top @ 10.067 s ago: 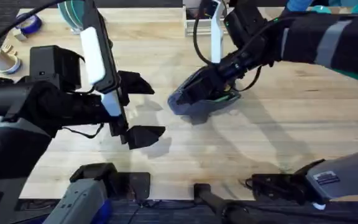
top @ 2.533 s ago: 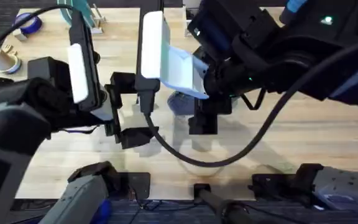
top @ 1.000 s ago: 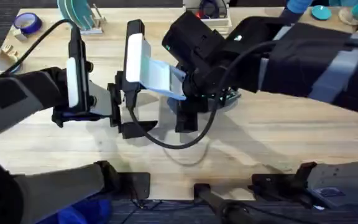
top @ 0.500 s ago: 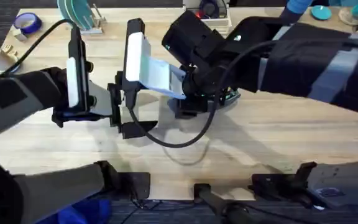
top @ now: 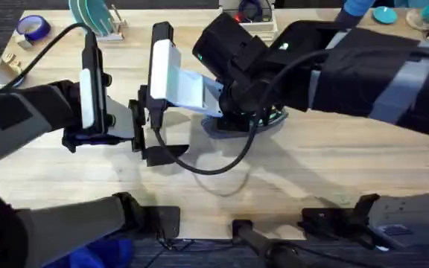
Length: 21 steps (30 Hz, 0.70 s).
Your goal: Unzip the bag, pick up the pens from the table one at a time and place them inside, then zip the bag closed.
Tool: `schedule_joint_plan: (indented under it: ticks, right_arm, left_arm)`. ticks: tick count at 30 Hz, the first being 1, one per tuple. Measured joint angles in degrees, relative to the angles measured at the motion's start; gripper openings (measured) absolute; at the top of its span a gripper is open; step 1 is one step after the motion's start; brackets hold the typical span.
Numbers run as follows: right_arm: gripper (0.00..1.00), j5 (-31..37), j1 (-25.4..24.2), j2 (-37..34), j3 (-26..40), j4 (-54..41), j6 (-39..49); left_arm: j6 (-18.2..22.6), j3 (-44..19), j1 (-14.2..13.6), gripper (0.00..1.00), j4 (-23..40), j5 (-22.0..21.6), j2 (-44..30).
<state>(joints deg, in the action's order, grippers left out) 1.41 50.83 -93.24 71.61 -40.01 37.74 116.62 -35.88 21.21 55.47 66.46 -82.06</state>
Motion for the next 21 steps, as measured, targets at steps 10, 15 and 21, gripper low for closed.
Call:
schedule_joint_plan:
  ticks: [10,15,21]
  right_arm:
    - [0.032,-0.9,0.0,0.0,0.0,0.0,-0.3]
    - [0.032,-4.2,-1.2,0.0,0.0,-0.2,-2.7]
    - [0.032,-10.6,-5.0,-0.1,0.0,-0.4,-6.3]
  left_arm:
    - [0.0,0.0,0.0,0.995,0.0,0.0,0.0]
    - [0.0,0.0,0.0,0.995,0.0,0.0,0.0]
    - [0.0,0.0,0.0,0.995,0.0,0.0,0.0]
